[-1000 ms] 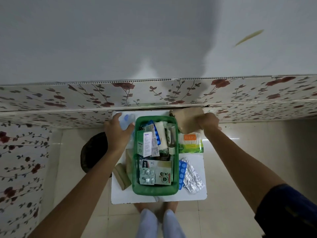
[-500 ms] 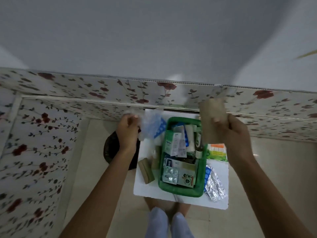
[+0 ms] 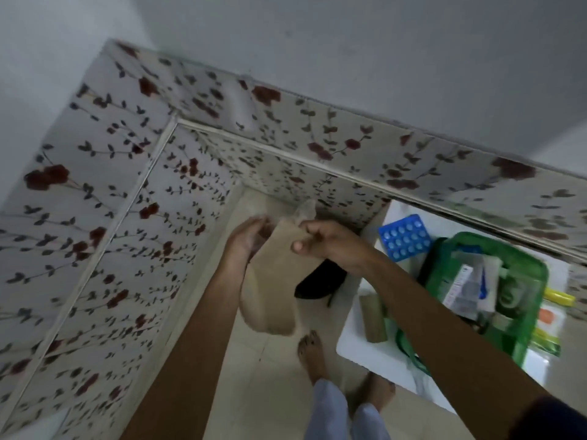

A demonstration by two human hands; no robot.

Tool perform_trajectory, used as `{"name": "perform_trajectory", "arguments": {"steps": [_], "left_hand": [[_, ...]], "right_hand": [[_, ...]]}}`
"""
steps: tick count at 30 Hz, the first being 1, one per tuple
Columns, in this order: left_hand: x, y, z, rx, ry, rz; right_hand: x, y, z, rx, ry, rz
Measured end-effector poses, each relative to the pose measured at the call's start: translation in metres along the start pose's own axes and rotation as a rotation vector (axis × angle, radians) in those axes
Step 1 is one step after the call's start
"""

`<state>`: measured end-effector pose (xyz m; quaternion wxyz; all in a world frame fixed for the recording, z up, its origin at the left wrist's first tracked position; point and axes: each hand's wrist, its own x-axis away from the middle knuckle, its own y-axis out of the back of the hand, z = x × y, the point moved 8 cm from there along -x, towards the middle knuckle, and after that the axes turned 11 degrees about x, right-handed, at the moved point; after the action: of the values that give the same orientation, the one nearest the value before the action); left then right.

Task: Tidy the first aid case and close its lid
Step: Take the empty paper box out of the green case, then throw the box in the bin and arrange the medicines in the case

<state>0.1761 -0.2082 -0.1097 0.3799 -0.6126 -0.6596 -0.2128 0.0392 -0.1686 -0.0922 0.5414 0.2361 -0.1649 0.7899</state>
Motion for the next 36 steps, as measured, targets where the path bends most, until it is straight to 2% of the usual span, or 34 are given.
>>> {"name": "perform_trajectory", "arguments": {"steps": [2, 4, 7, 10, 12, 15, 20, 27, 30, 33, 36], "left_hand": [[-0.011, 0.016, 0.010, 0.001, 0.063, -0.004], [-0.024, 0.045, 0.014, 0.068, -0.005, -0.034], [-0.064, 0.091, 0.019, 0.060, -0.108, -0.183], [-0.105, 0.105, 0.049, 0.023, -0.059, -0.165], [-0.135, 0.111, 0.081, 0.019, -0.020, -0.132], [-0.158, 0.114, 0.110, 0.056, 0.015, -0.117], [-0.165, 0.112, 0.136, 0.025, 0.041, -0.095], [-0.111, 0.068, 0.098, -0.050, 0.002, -0.038], [-0.078, 0.039, 0.078, -0.053, -0.027, -0.012], [-0.042, 0.008, 0.066, -0.056, -0.051, 0.031], [0.008, -0.033, 0.066, -0.058, -0.061, 0.099]], "right_hand": [[-0.035, -0.008, -0.018, 0.073, -0.072, -0.071], [-0.065, 0.002, -0.045, 0.238, -0.175, -0.219], [-0.108, 0.030, -0.090, 0.682, -0.325, -0.413], [-0.150, 0.035, -0.157, 0.862, -0.476, -0.333], [-0.175, 0.030, -0.199, 0.863, -0.551, -0.335], [-0.202, 0.013, -0.233, 0.833, -0.569, -0.283], [-0.217, -0.023, -0.276, 0.986, -0.651, 0.042], [-0.152, -0.018, -0.215, 0.838, -0.621, 0.047], [-0.121, -0.008, -0.173, 0.804, -0.528, -0.042], [-0.078, 0.005, -0.131, 0.586, -0.415, -0.142], [0.004, 0.039, -0.097, 0.221, -0.299, -0.358]]}}
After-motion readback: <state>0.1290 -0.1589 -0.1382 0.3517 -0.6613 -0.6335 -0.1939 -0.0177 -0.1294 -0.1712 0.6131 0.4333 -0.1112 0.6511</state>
